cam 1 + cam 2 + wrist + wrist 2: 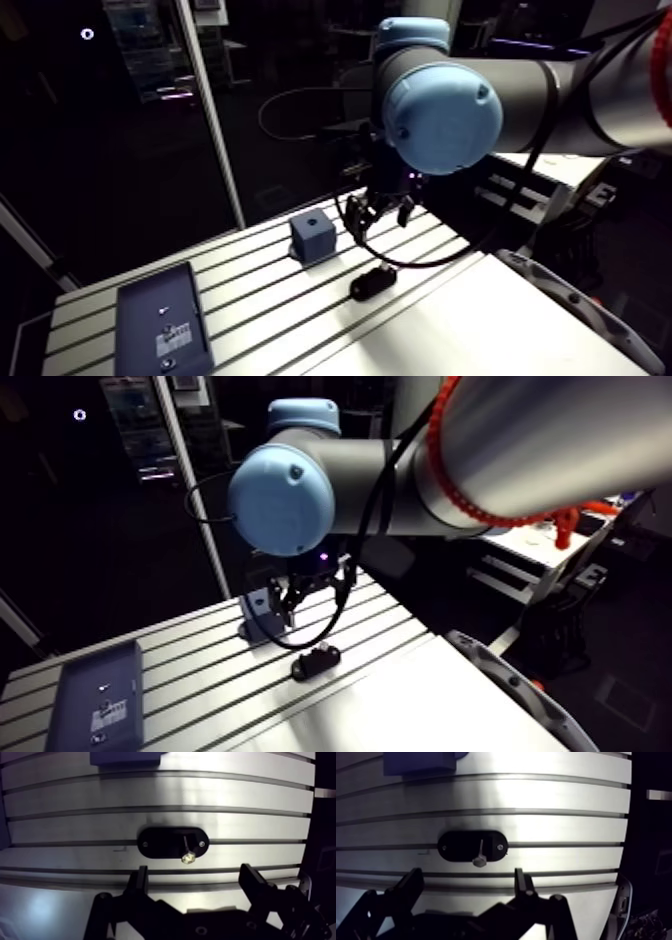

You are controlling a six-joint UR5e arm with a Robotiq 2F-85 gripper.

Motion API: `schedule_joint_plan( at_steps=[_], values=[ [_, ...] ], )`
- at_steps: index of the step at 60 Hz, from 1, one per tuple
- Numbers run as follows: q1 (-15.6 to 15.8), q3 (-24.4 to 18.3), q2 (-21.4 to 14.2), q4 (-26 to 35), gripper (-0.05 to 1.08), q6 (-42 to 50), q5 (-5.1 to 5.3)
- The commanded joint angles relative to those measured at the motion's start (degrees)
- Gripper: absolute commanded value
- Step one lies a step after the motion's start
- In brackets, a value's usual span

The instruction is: Pick up the M10 bolt and insert it into the hex recess until seated.

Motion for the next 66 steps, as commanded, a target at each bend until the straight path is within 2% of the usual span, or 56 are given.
schedule_joint_plan(
  at_steps=[1,12,30,54,66],
  values=[
    [-0.2,1.3,1.4,-1.8,0.12,0.0,0.0],
    [-0.9,1.7,1.4,-2.3,0.23,0.0,0.0],
    [-1.4,2.0,2.1,-2.7,0.27,-0.2,0.0],
    [-1.4,2.2,3.4,-2.9,0.4,-0.3,0.0],
    [-1.4,3.1,3.7,-5.0,0.43,-0.2,-0.08]
  ],
)
